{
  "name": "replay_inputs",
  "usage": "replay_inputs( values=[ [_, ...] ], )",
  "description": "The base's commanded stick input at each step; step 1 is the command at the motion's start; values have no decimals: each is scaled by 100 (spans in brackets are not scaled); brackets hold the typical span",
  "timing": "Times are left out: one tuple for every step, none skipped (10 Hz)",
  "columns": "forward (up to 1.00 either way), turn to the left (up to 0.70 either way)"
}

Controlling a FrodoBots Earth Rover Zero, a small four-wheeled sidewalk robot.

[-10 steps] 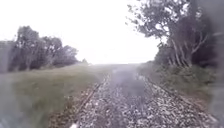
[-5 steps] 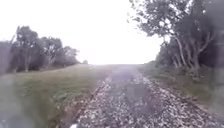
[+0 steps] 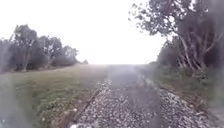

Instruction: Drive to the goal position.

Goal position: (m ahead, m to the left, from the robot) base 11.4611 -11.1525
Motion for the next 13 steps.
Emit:
replay_inputs(
  values=[
    [70, 0],
    [70, 0],
    [70, 0],
    [70, 0],
    [70, 0],
    [70, 0],
    [70, 0],
    [70, 0],
    [70, 0],
    [70, 0],
    [70, 0],
    [70, 0],
    [70, 0]
  ],
)
